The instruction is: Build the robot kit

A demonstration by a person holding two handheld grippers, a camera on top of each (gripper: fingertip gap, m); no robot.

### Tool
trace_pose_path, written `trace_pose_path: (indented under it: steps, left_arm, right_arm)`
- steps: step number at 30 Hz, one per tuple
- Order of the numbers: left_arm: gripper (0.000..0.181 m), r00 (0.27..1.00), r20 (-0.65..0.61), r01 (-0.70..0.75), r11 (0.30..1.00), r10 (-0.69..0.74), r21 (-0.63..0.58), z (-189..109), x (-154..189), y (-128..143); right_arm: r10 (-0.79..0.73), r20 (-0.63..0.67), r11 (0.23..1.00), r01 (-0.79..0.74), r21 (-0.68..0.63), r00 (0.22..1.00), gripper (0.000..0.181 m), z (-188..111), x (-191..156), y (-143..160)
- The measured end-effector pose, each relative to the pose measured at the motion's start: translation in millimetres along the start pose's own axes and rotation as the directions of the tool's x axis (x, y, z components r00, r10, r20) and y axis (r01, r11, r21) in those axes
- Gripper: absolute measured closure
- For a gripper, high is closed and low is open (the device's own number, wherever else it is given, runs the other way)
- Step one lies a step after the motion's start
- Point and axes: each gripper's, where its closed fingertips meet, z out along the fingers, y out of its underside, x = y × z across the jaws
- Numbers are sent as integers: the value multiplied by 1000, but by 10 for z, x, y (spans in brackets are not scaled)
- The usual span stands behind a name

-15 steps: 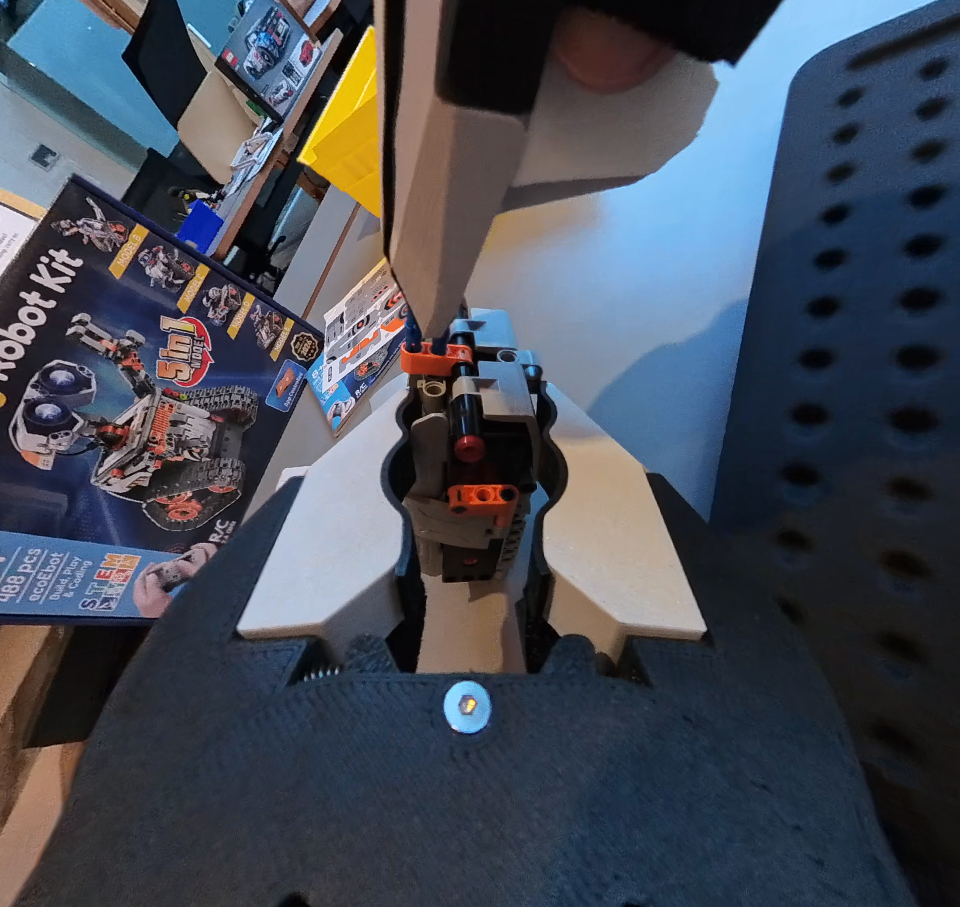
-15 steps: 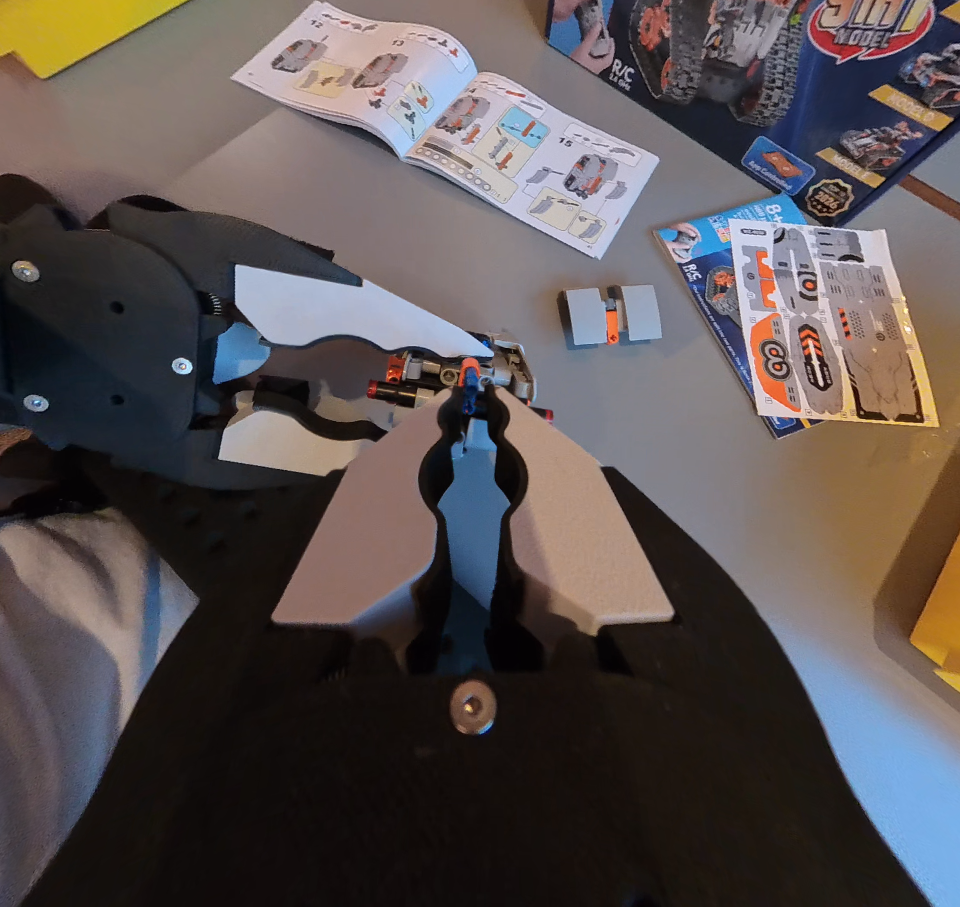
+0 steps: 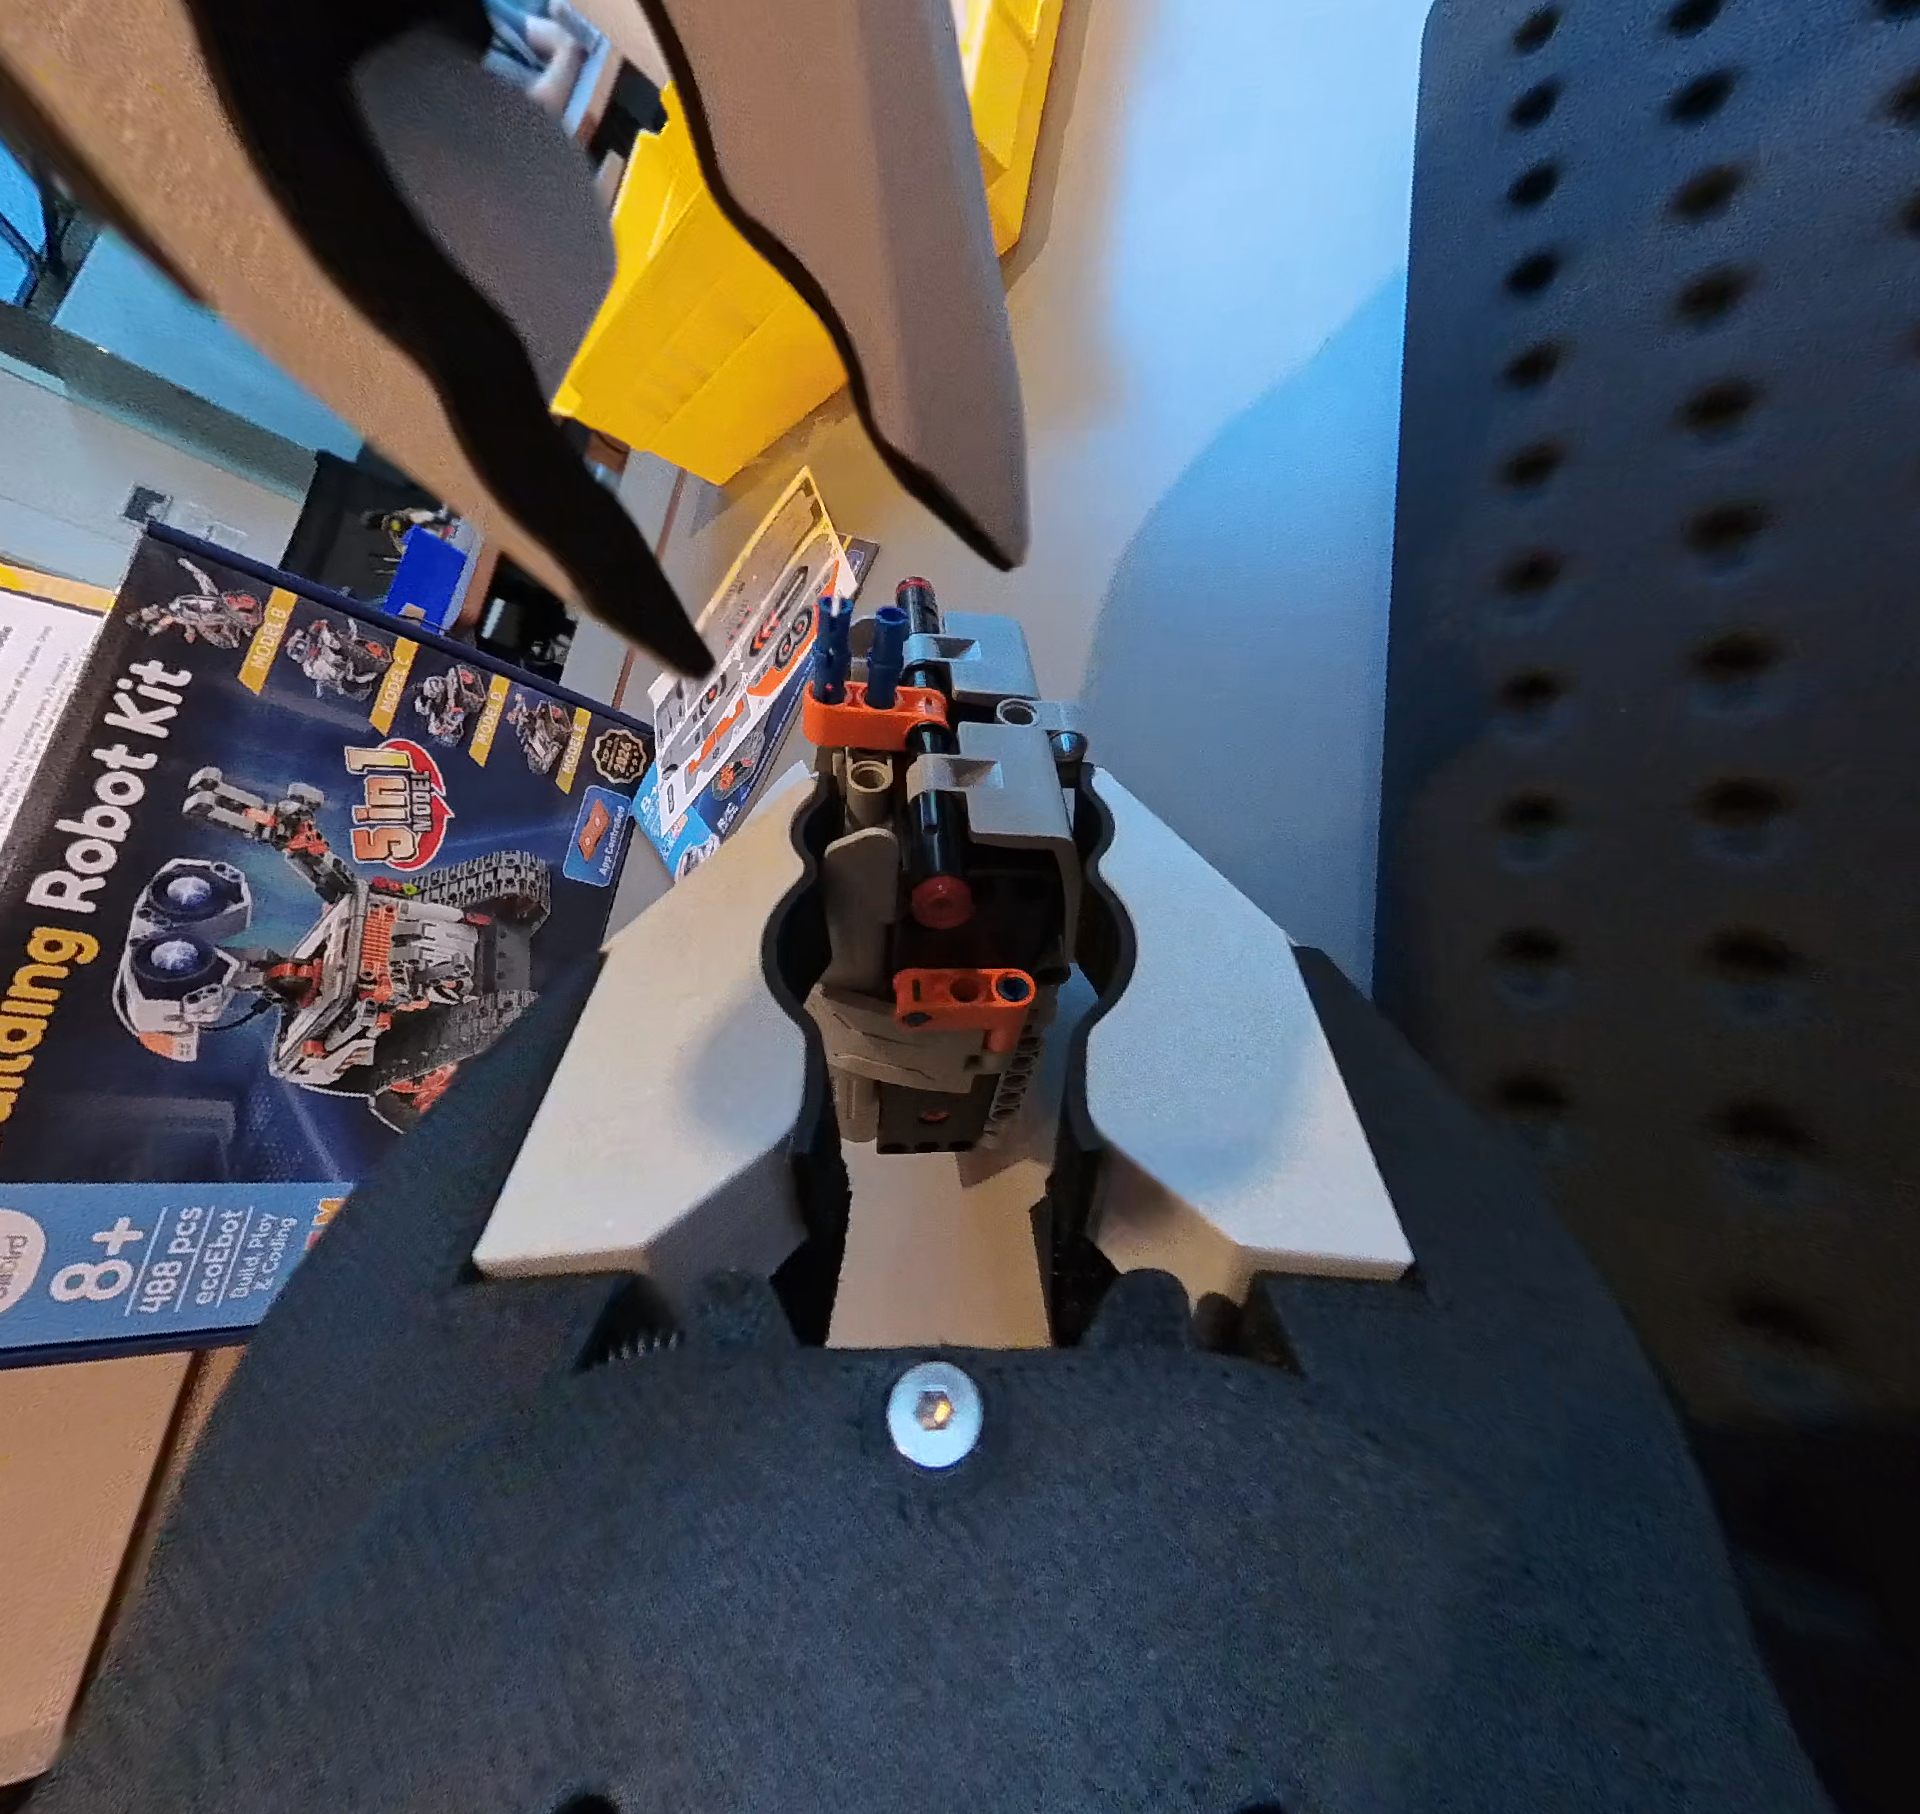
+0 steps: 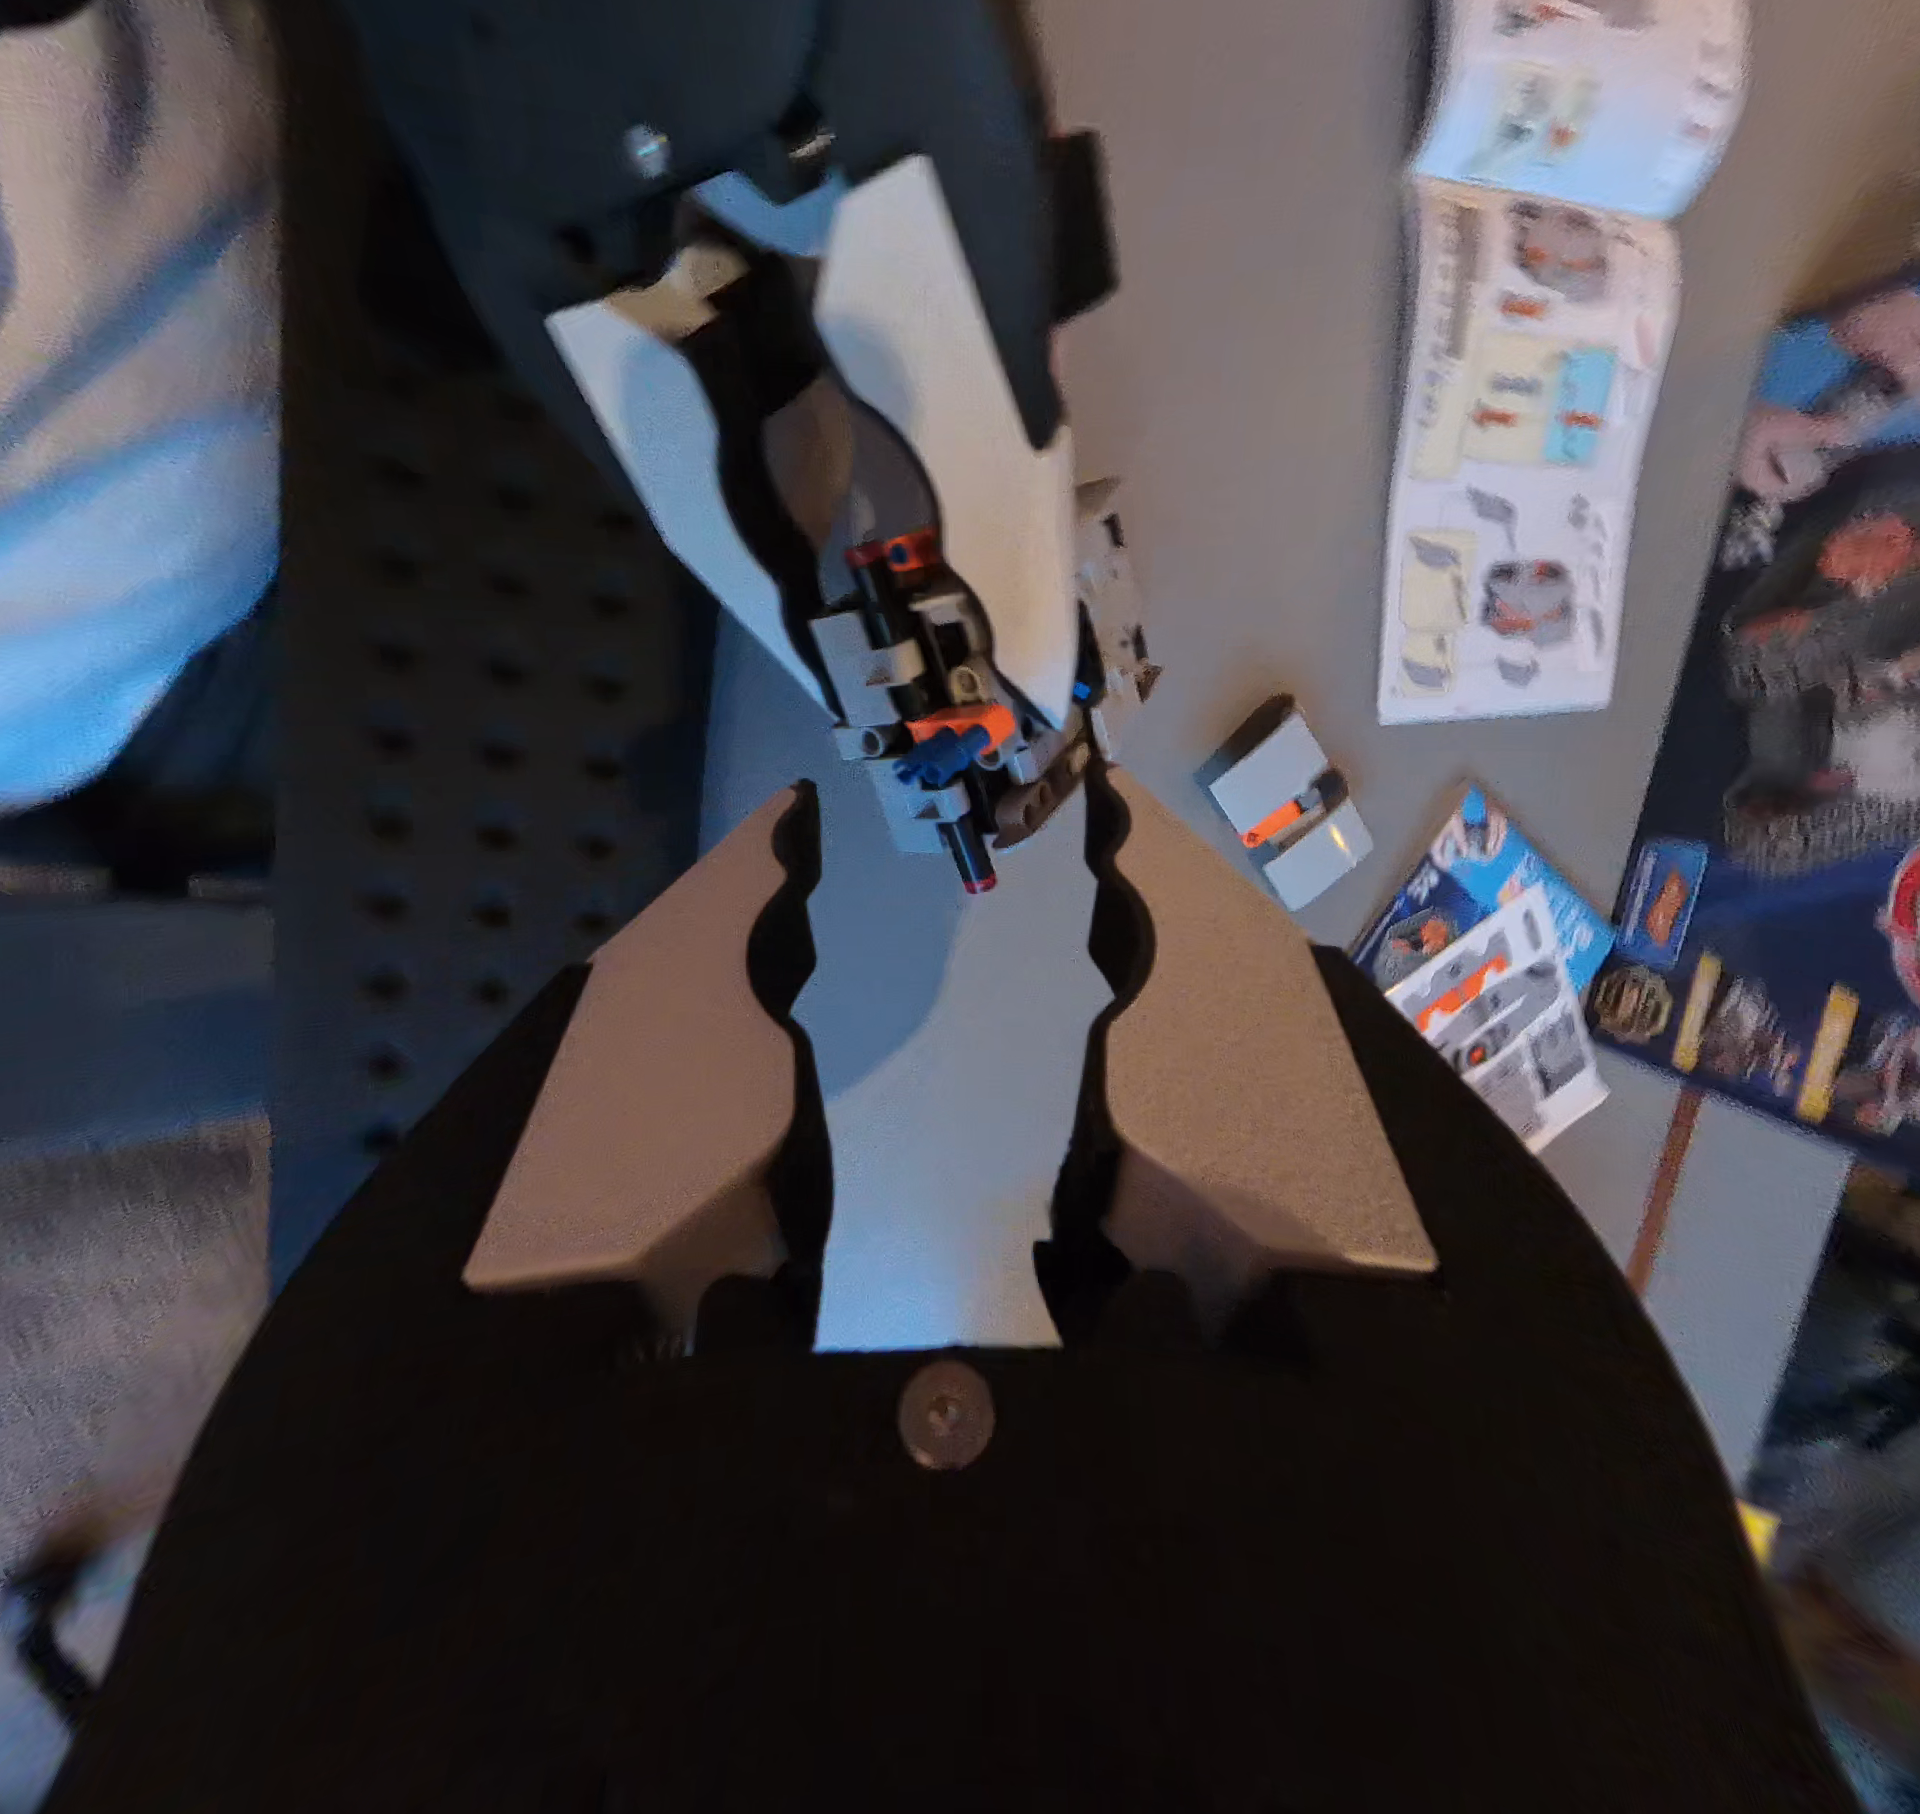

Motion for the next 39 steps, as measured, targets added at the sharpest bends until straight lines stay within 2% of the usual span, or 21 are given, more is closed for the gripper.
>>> trace_pose_path:
  steps: [4,7,10,19,34,39]
  left_arm:
    - [137,1000,-5,-24,1000,24,-4,6,26,-12]
    - [137,999,-7,-51,999,51,-4,9,58,-19]
    - [137,998,-7,-56,998,56,3,4,69,-29]
    - [138,1000,-25,-11,999,12,31,-12,50,-48]
    - [138,998,-56,-5,999,7,47,-21,68,-60]
    - [138,998,-54,-15,999,17,42,-7,67,-55]
  right_arm:
    - [-189,188,964,218,-149,964,129,132,-110,65]
    - [-197,289,945,260,-199,937,142,166,-134,106]
    - [-186,331,945,260,-197,925,154,140,-109,75]
    - [-154,363,964,221,-149,919,154,111,-98,-23]
    - [-191,327,950,258,-174,925,156,96,-111,-28]
    - [-162,340,956,233,-179,927,156,106,-100,-13]
